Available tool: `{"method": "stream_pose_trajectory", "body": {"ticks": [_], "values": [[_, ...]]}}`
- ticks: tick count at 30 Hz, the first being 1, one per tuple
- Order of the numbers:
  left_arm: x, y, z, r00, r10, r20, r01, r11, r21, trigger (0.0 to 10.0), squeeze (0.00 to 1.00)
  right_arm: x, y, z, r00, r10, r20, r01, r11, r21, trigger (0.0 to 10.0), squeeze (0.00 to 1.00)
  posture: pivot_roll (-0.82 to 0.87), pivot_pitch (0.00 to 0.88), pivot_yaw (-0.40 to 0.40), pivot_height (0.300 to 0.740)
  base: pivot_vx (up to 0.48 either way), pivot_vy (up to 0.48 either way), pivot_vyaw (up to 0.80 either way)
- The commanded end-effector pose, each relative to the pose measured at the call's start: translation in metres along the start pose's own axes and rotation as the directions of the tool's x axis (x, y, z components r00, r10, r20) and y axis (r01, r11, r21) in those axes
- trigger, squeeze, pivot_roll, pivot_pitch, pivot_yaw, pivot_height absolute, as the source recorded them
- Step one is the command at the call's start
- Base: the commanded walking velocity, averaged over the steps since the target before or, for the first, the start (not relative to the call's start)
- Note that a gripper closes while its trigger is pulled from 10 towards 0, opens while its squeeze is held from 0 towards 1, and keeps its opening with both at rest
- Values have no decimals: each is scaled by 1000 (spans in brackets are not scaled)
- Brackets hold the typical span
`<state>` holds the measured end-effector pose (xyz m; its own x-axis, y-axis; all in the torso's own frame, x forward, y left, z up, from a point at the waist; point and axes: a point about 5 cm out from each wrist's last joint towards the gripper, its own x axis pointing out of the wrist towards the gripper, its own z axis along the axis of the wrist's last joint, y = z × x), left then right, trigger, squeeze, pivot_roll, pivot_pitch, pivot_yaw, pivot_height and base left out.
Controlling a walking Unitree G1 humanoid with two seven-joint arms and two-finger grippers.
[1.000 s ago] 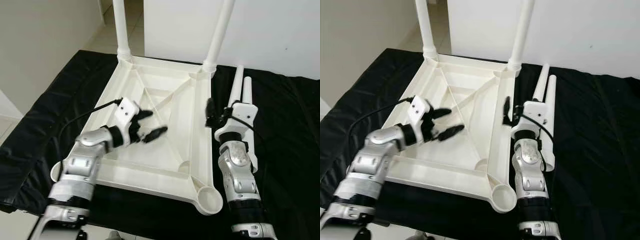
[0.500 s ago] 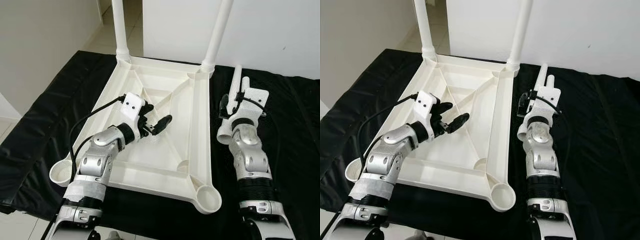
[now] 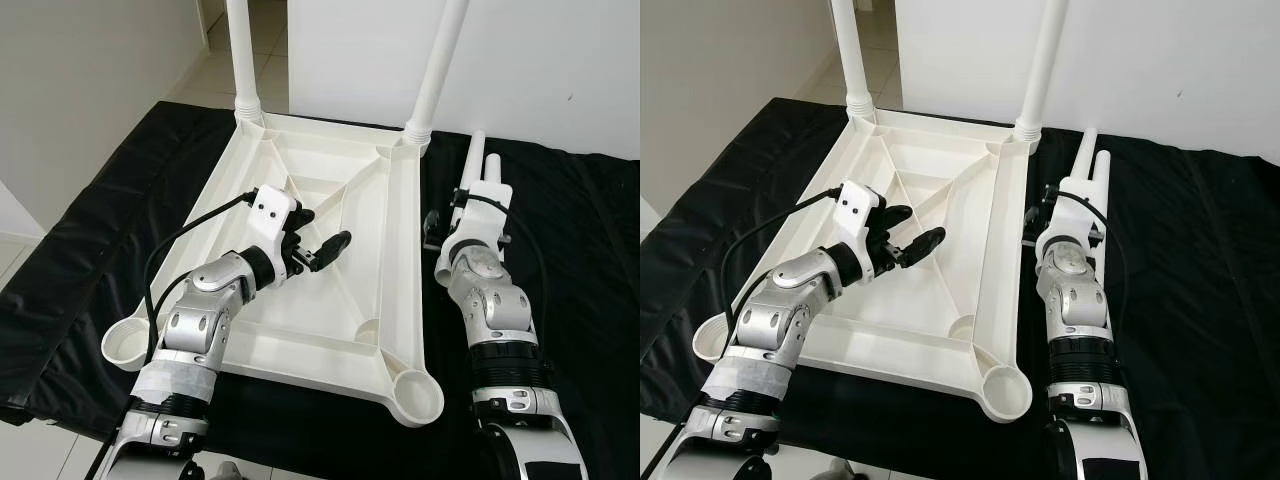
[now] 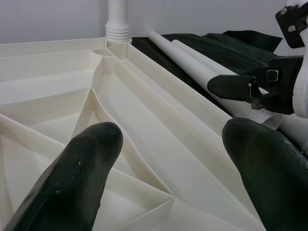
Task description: Building children table
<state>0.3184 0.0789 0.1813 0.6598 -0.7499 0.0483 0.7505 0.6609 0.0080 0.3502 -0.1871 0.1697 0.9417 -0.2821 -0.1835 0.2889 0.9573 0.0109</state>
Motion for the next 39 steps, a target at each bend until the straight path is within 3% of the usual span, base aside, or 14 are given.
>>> {"method": "stream_pose_trajectory", "body": {"ticks": [1,9,14,19,26,27,30,32,33,34,35,37,39], "values": [[-1,1,-3,997,71,-18,-71,997,-1,10000,0,-1,1,-3,999,-6,-46,7,1000,27,10000,0,-33,36,-22,740,0,0,0],[0,0,-3,997,69,-19,-69,998,-10,10000,0,-2,0,-10,989,-61,-132,63,998,14,10000,0,-32,29,-23,740,0,0,0],[0,0,-3,998,67,-19,-67,998,-11,10000,0,-3,4,-16,976,-13,-217,25,998,54,10000,0,-34,21,-23,740,0,0,0],[0,0,-2,998,68,-18,-68,998,-11,10000,0,-3,4,-21,964,-12,-265,20,999,28,10000,0,-33,22,-25,740,0,0,0],[0,1,-3,997,73,-19,-73,997,-9,10000,0,-4,7,-25,959,0,-283,8,1000,29,10000,0,-34,22,-24,740,0,0,0],[0,1,-3,997,74,-19,-74,997,-10,10000,0,-4,7,-25,957,2,-289,9,999,35,8784,0,-33,23,-24,740,0,0,0],[0,1,-2,997,75,-19,-75,997,-9,10000,0,-3,7,-25,949,5,-316,14,998,58,7765,0,-33,24,-24,740,0,0,0],[0,1,-2,997,76,-19,-76,997,-8,10000,0,-3,7,-26,946,6,-325,13,998,58,7922,0,-33,24,-24,740,0,0,0],[0,1,-2,997,76,-20,-76,997,-8,10000,0,-3,7,-26,943,12,-332,11,998,67,9686,0,-31,25,-25,740,0,0,0],[0,1,-2,997,77,-20,-77,997,-7,10000,0,-3,7,-28,937,19,-349,10,997,80,8627,0,-30,23,-24,740,0,0,0],[0,2,-2,997,78,-20,-78,997,-6,10000,0,-3,8,-29,930,24,-366,12,995,96,8314,0,-29,25,-25,740,0,0,0],[0,2,-2,997,80,-19,-80,997,-5,10000,0,-2,8,-32,921,26,-388,16,994,104,10000,0,-28,25,-25,740,0,0,0],[-1,2,-2,997,80,-18,-80,997,-5,10000,0,-2,8,-33,918,24,-397,18,995,101,10000,0,-28,25,-25,740,0,0,0]]}}
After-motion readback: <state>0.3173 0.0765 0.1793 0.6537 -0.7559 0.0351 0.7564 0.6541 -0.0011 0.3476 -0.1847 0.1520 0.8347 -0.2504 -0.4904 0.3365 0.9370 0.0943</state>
